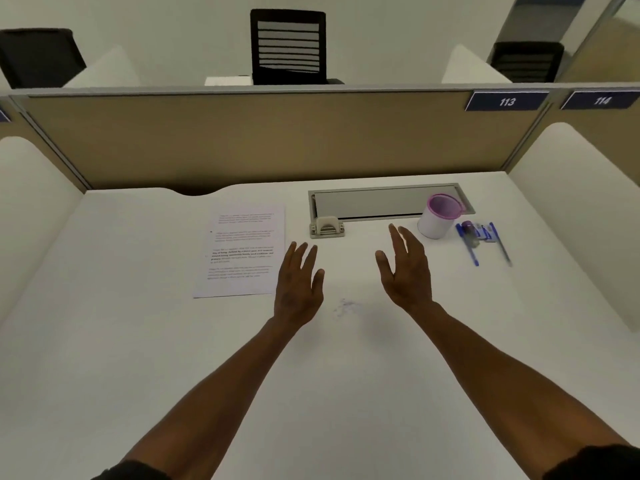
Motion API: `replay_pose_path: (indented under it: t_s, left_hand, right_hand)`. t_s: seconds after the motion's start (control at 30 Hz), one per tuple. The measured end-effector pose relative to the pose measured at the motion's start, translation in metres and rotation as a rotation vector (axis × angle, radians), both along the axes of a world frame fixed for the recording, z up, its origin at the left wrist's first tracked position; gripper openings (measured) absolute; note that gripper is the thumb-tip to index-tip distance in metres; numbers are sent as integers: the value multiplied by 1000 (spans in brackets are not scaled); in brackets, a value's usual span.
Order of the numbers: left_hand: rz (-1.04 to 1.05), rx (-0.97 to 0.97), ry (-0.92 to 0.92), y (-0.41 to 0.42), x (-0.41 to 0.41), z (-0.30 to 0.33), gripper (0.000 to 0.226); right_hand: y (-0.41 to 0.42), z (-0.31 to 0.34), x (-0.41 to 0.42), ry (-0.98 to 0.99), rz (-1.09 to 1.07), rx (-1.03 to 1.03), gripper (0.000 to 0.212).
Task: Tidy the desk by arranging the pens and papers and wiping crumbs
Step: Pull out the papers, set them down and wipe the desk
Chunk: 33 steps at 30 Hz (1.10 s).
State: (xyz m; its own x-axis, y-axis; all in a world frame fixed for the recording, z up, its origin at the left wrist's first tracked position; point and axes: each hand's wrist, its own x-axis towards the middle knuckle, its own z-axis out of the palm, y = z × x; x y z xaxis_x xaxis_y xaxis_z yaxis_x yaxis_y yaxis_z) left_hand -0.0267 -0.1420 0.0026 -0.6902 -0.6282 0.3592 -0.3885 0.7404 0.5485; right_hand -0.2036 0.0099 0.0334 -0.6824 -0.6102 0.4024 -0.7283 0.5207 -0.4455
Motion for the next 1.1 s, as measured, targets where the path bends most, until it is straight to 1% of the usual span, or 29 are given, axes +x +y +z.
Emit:
replay_pose_path:
  t_s: [0.1, 0.27, 0.4, 0.47, 0.53, 0.6, 0.7, 0.77, 0.83, 0.93, 0.97, 1.03, 1.1]
  left_hand:
    - [-16, 15, -42, 18, -1, -7, 52]
    - [-41, 77, -177, 45, 4, -26, 52]
    - [-34, 127, -315, 61, 10, -44, 54]
    - [-30, 108, -373, 69, 12, -52, 56]
    - [-24, 88, -423, 78, 11, -57, 59]
    - [6, 101, -445, 87, 7, -61, 64]
    - [40, 143, -431, 108, -2, -61, 73]
    - [35, 181, -403, 120, -8, -60, 73]
    - [22, 216, -379, 125, -11, -57, 68]
    - [60, 248, -331, 123, -9, -57, 60]
    - [100, 229, -338, 122, -6, -58, 58]
    - [189, 172, -375, 117, 2, -60, 59]
    - [214, 158, -402, 111, 11, -62, 64]
  right_hand:
    - [11, -5, -1, -21, 26, 48, 57]
    - [24, -25, 4, -44, 139, 168, 52]
    - [27, -44, 10, -165, 223, 428, 39]
    - [27, -48, 13, -171, 240, 542, 30]
    - [24, -48, 20, -167, 229, 604, 26]
    - [21, -49, 30, -162, 208, 622, 25]
    - [19, -53, 49, -173, 224, 588, 31]
    - [18, -56, 59, -205, 261, 560, 31]
    - [15, -56, 62, -277, 287, 513, 34]
    - [6, -50, 53, -370, 327, 438, 55]
    - [2, -48, 48, -359, 342, 431, 58]
    - [-8, -45, 39, -299, 380, 441, 55]
    - [-15, -46, 32, -235, 451, 493, 51]
